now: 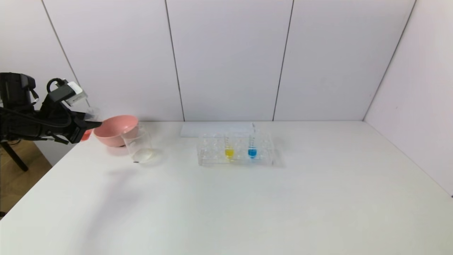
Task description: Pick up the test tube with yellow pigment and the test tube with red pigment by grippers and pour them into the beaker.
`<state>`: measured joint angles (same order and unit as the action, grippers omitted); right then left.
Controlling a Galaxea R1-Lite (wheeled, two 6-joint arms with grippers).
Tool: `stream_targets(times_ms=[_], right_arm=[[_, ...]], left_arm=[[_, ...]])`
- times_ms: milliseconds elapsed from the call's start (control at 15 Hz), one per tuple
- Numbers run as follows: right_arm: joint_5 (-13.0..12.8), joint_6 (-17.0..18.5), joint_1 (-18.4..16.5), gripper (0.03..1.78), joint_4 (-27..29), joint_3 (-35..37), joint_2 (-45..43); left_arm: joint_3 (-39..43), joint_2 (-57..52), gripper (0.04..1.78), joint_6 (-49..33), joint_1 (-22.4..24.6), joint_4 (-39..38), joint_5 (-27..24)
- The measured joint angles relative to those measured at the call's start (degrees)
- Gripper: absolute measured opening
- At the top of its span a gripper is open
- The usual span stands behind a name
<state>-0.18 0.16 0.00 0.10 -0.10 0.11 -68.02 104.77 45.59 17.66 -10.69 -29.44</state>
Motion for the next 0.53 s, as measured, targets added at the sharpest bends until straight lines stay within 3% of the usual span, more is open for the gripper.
stream_targets(times_ms=[267,533], right_arm=[[0.0,0.0,0.0,1.70,0.0,0.0,0.0],[0.0,0.0,0.0,1.70,0.0,0.0,0.0]], left_arm=[[-1.1,0.4,0.45,0.6,0.0,0.8,-0.1],[-5.2,1.1,0.45,5.4,0.0,9.2,-0.1]])
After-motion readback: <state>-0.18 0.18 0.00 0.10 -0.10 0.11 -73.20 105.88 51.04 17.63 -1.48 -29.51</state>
